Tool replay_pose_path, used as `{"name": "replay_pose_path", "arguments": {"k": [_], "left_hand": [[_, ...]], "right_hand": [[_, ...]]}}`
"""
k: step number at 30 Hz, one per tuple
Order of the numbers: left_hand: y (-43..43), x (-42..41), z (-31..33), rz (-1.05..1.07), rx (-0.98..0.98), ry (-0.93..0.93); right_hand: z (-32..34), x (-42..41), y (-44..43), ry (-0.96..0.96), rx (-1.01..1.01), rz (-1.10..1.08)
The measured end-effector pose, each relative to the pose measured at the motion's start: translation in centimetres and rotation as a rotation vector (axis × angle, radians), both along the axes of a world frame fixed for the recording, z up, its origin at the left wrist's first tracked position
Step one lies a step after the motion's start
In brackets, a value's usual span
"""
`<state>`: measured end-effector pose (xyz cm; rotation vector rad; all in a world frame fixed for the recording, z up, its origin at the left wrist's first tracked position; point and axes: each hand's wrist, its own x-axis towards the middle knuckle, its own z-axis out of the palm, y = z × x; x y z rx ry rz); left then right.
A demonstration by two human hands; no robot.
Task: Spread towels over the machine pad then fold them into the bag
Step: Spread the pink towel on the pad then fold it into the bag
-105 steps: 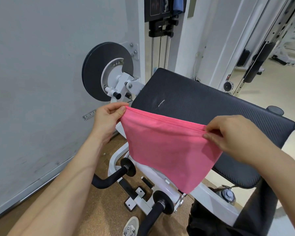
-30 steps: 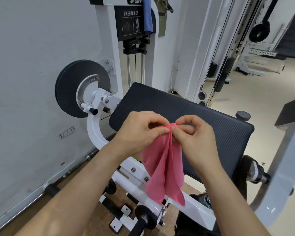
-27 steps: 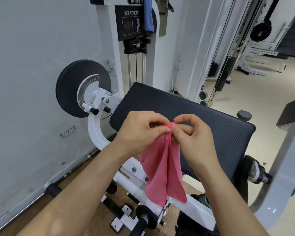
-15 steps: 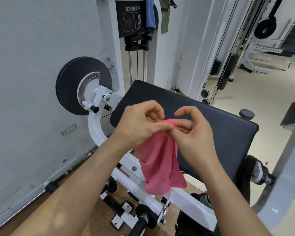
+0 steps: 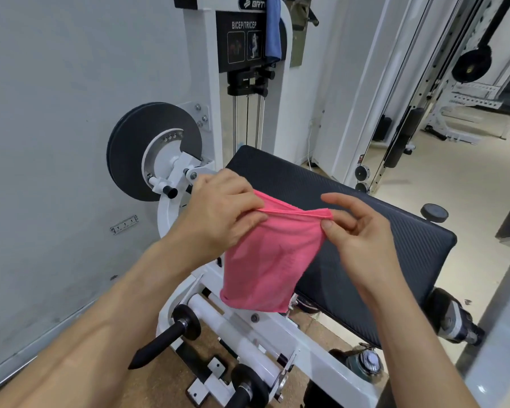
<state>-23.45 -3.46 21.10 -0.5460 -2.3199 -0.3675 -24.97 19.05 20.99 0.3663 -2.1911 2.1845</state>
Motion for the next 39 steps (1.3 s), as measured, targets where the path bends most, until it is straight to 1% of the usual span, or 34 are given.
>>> {"name": "replay_pose_path", "arguments": {"k": [2, 4, 5, 7, 9, 11, 14, 16, 18, 19, 21, 22, 23, 24, 25, 26, 27, 28, 29, 30, 31, 33, 35, 37, 39], "left_hand": [[-0.1, -0.4, -0.4, 0.036, 0.022, 0.051], [-0.4, -0.5, -0.5, 0.061, 0.082, -0.01], [-0.6, -0.5, -0.6, 0.057, 0.112, -0.088], [-0.5, -0.2, -0.7, 0.058, 0.199, -0.304], [-0.2, -0.1, -1.4, 0.071, 0.38, -0.509], [0.5, 0.1, -2.4, 0.047, 0.558, -0.604], [1.5, 0.6, -3.7, -0.024, 0.733, -0.601], [2.2, 0.7, -4.1, -0.103, 0.828, -0.603], [2.8, 0.7, -4.5, -0.188, 0.882, -0.606], [3.3, 0.8, -4.6, -0.221, 0.906, -0.592], [3.9, 0.9, -4.7, -0.27, 0.982, -0.55], [4.0, 1.0, -4.8, -0.282, 1.022, -0.554], [4.0, 1.3, -5.0, -0.308, 1.072, -0.6], [4.0, 1.8, -5.3, -0.348, 1.118, -0.679], [4.1, 2.1, -6.3, -0.374, 1.13, -0.8], [4.4, 2.5, -7.3, -0.358, 1.096, -0.937], [4.8, 2.7, -8.6, -0.305, 1.009, -1.058], [5.2, 2.9, -10.1, -0.251, 0.919, -1.142], [5.7, 2.9, -11.5, -0.203, 0.876, -1.197], [6.1, 3.0, -12.8, -0.162, 0.884, -1.246], [6.5, 3.0, -14.0, -0.123, 0.932, -1.301], [7.4, 3.2, -16.3, -0.082, 1.074, -1.376], [9.1, 3.4, -18.2, -0.096, 1.325, -1.346], [11.0, 3.0, -19.0, -0.091, 1.645, -1.245], [12.5, 2.5, -19.0, -0.072, 1.925, -1.064]], "right_hand": [[0.2, 0.0, 0.2, 0.059, 0.068, -0.011], [0.4, -0.1, 0.6, 0.116, 0.154, -0.032], [0.5, -0.1, 0.8, 0.135, 0.193, -0.041], [0.4, -0.1, 1.1, 0.15, 0.289, -0.063], [0.3, 0.2, 1.2, 0.161, 0.405, -0.09], [0.3, 0.3, 1.2, 0.178, 0.534, -0.092], [-0.1, 0.9, 0.9, 0.162, 0.785, 0.024], [-0.3, 1.5, 0.3, 0.194, 0.989, 0.092], [-0.8, 1.9, -0.2, 0.244, 1.124, 0.073], [-0.8, 2.2, -0.4, 0.253, 1.143, 0.057], [-0.2, 2.2, -0.4, 0.243, 1.101, 0.065], [0.0, 1.9, -0.3, 0.233, 1.048, 0.095], [0.4, 1.6, -0.2, 0.222, 0.983, 0.143], [0.9, 1.4, -0.1, 0.216, 0.908, 0.192], [1.3, 1.1, 0.2, 0.209, 0.841, 0.235], [1.5, 0.8, 0.6, 0.2, 0.802, 0.272], [2.0, 0.4, 0.9, 0.186, 0.776, 0.306], [2.5, 0.1, 1.3, 0.159, 0.737, 0.331], [3.0, -0.4, 1.8, 0.121, 0.681, 0.347], [3.3, -1.1, 2.4, 0.072, 0.612, 0.347], [3.3, -2.2, 3.2, 0.022, 0.541, 0.336], [2.7, -4.7, 5.3, -0.025, 0.438, 0.307], [1.2, -7.6, 7.7, -0.057, 0.364, 0.287], [-0.3, -10.5, 10.2, -0.056, 0.324, 0.217], [-1.6, -13.3, 12.3, -0.057, 0.325, 0.134]]}}
